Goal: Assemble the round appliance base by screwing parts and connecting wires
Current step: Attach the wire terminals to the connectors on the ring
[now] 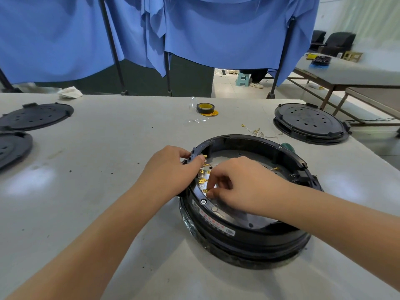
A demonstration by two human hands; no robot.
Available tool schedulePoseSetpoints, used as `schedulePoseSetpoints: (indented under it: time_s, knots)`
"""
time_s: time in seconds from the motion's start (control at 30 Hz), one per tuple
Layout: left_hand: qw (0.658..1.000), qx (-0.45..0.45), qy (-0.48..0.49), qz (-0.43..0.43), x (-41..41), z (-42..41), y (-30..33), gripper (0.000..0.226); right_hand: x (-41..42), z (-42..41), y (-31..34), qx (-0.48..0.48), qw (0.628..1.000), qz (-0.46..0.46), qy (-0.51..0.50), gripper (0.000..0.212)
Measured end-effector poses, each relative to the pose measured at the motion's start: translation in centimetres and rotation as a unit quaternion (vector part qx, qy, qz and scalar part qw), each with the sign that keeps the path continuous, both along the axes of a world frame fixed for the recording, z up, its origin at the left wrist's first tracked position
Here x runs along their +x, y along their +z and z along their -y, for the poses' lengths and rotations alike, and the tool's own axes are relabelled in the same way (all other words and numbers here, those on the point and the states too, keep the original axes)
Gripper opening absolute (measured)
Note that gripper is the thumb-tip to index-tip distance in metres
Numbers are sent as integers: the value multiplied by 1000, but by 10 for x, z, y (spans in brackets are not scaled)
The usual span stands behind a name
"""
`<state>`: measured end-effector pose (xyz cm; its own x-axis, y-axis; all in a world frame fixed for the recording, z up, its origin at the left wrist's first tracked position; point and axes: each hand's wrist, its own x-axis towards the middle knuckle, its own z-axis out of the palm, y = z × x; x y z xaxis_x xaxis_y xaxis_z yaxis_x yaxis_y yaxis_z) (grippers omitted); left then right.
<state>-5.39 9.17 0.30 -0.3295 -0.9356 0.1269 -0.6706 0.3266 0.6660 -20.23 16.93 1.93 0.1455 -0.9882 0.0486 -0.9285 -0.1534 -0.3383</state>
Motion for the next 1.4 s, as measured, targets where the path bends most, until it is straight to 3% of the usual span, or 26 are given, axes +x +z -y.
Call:
schedulePoseSetpoints:
  time_s: [0.37,0.8,1.4]
  knots:
    - [987,-71,-20,142,1,1,-2,50,3,0,-3,-8,1000,-1,-12,14]
    - [990,-81,-24,114,-2,1,-2,44,9,0,-3,-2,1000,11,-25,12]
    - [987,-102,-24,120,-4,0,-2,42,13,-4,2,-13,999,-40,6,12]
